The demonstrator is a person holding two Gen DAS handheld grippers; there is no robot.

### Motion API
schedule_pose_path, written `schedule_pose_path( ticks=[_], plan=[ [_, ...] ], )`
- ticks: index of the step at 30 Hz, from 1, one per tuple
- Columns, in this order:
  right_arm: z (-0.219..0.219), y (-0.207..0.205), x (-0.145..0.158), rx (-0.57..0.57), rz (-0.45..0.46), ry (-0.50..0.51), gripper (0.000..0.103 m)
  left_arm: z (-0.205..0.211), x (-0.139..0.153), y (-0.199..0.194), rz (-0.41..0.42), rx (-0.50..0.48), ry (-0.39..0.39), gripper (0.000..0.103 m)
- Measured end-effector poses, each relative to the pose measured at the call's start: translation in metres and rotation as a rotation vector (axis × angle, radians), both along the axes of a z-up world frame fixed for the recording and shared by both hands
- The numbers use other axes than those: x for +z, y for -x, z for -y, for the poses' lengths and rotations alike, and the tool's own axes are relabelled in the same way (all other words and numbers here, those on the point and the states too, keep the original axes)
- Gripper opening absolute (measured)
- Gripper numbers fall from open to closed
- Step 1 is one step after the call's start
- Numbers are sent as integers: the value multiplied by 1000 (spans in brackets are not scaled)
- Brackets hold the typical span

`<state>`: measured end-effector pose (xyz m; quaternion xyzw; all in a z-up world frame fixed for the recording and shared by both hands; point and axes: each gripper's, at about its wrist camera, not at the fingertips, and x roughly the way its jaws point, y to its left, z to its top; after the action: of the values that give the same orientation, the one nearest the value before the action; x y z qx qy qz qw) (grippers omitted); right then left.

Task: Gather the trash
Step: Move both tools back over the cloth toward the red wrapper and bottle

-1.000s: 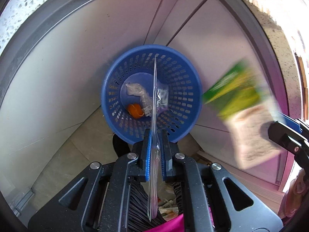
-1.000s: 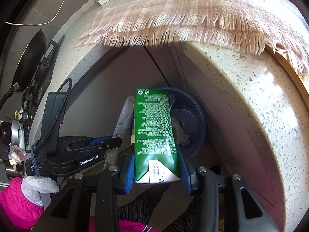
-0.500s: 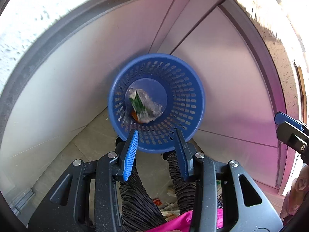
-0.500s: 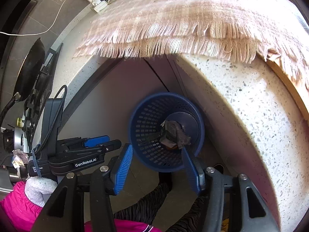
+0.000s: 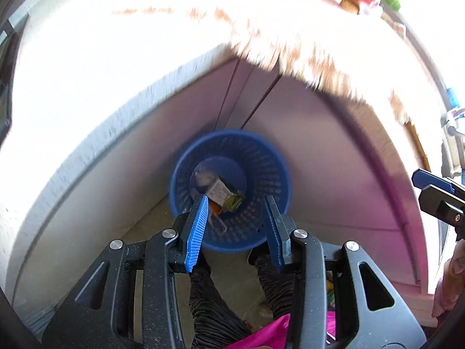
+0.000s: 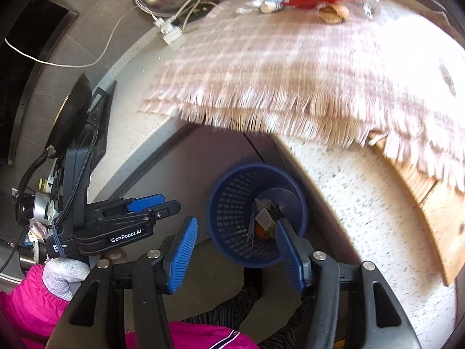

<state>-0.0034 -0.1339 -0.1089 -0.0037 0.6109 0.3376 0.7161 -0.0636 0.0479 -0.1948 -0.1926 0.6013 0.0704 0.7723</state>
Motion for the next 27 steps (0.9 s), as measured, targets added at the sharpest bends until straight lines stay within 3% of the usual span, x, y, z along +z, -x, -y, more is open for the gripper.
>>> schedule_pose_path(
  ticks=[3, 6, 11, 13, 27],
  plan=[
    [8, -8, 17, -4, 38, -14, 64, -3, 16, -9, 36, 9, 1, 38],
    [16, -19, 34, -6, 70, -27, 74, -5, 29, -19, 76, 14, 19, 38],
    [30, -43, 56, -16, 112, -36, 77, -3, 45, -40, 113, 16, 3, 38],
    [38, -54, 61, -34, 123, -43, 86, -2, 49, -50, 122, 23, 4, 38],
    [97, -171, 83, -195, 163, -128, 87, 17, 73, -117, 187, 48, 9, 38]
  ],
)
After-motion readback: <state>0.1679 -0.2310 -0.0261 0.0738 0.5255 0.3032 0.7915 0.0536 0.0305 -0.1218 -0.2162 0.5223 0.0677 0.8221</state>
